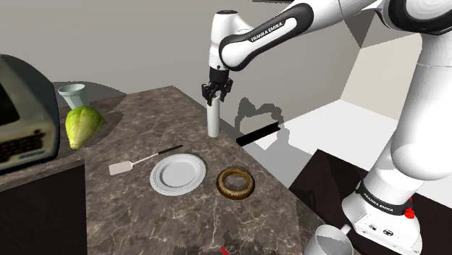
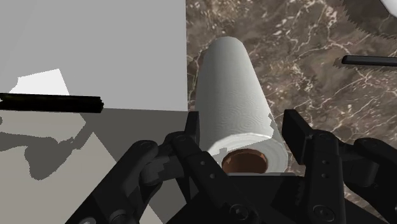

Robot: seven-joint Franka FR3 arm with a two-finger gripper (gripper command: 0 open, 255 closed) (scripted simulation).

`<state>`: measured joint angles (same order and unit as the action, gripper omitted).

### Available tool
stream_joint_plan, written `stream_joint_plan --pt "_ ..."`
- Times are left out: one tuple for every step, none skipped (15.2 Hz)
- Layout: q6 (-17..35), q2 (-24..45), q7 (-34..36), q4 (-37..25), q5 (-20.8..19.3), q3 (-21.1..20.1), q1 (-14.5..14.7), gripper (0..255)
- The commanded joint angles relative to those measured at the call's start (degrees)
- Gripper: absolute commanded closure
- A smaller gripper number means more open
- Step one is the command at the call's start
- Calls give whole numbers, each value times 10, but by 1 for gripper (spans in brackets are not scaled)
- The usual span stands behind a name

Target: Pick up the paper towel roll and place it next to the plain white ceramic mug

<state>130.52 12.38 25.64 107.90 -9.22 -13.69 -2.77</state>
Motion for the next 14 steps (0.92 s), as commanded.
stream_joint_plan --pt "0 0 0 0 0 0 0 255" --pt "0 0 0 0 0 0 0 255" --pt "0 0 0 0 0 0 0 255" --pt "0 0 0 0 0 0 0 255" --pt "0 0 0 0 0 0 0 255" --pt "0 0 0 0 0 0 0 255" --pt "-7 -3 -1 -4 2 0 0 255" --pt "-14 -6 -3 -8 3 -1 0 255" --pt "-21 -8 -4 -13 5 -1 -1 255" --pt "-27 -11 -5 -17 6 -2 -1 255" --pt "-34 -13 -7 -22 7 -2 -1 255" --pt "-41 -15 -8 -27 9 -2 -1 255" --pt "-48 -18 -9 -31 10 -2 -1 255" --pt "-55 -20 -10 -36 11 -3 -1 255"
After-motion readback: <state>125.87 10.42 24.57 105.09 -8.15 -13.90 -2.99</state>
